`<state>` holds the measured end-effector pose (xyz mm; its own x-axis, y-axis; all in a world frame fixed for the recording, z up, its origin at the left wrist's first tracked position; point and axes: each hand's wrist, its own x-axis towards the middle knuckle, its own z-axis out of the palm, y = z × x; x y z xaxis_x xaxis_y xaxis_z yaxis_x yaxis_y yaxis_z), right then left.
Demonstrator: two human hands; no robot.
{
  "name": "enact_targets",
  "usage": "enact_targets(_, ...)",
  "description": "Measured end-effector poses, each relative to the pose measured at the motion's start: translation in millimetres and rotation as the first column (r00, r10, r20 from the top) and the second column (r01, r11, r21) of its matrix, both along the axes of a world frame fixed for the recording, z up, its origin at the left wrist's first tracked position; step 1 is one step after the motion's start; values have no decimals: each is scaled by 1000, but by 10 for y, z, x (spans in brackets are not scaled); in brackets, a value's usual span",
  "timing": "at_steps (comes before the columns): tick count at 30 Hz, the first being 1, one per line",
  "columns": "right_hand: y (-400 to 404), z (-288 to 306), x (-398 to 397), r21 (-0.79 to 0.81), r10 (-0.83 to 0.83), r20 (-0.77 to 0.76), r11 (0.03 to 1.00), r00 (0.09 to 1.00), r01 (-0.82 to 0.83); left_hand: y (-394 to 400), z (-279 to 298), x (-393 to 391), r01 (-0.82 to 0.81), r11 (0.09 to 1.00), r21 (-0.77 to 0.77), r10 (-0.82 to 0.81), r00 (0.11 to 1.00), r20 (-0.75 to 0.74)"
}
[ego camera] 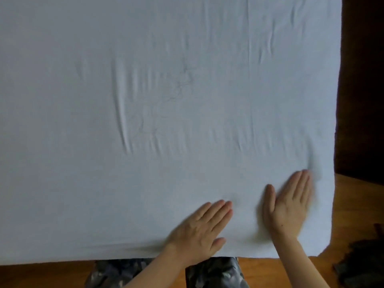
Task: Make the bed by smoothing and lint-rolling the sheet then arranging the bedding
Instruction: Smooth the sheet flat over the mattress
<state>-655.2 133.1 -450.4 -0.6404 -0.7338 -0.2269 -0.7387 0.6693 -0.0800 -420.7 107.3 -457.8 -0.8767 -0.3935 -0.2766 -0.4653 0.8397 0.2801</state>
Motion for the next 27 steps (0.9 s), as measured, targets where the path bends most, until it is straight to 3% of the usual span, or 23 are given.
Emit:
enact_targets(5, 260, 135, -713, 77, -163, 13, 984, 987, 161, -31, 83, -340, 93, 995, 25, -87, 981, -174)
enact_targets(7, 125, 184, -690, 33, -163, -7, 986, 987, 163, -166, 163, -358, -18, 997, 73, 38, 957, -287)
enact_targets(11, -462, 154, -293, -162, 97, 56, 983, 994, -87, -648, 268, -489, -436, 899, 42, 422, 836, -350)
enact_targets(14, -951, 33, -101, -263, 448, 106, 874, 888, -409, -981, 188, -816, -512, 856, -69, 489, 846, -210)
enact_targets(16, -1067, -57, -203, -245, 526, 107, 836, 844, -490, -1031, 79, -1133, -502, 857, -119, 490, 864, -119)
enact_targets(21, -617, -114, -750, -133, 195, 82, 974, 977, -184, -722, -26, -1931, -354, 927, -126, 329, 927, -183)
enact_targets(27, -78, -112, -1124, -86, -79, 206, 991, 975, 98, -554, 37, -2358, -112, 987, -117, 98, 988, -116)
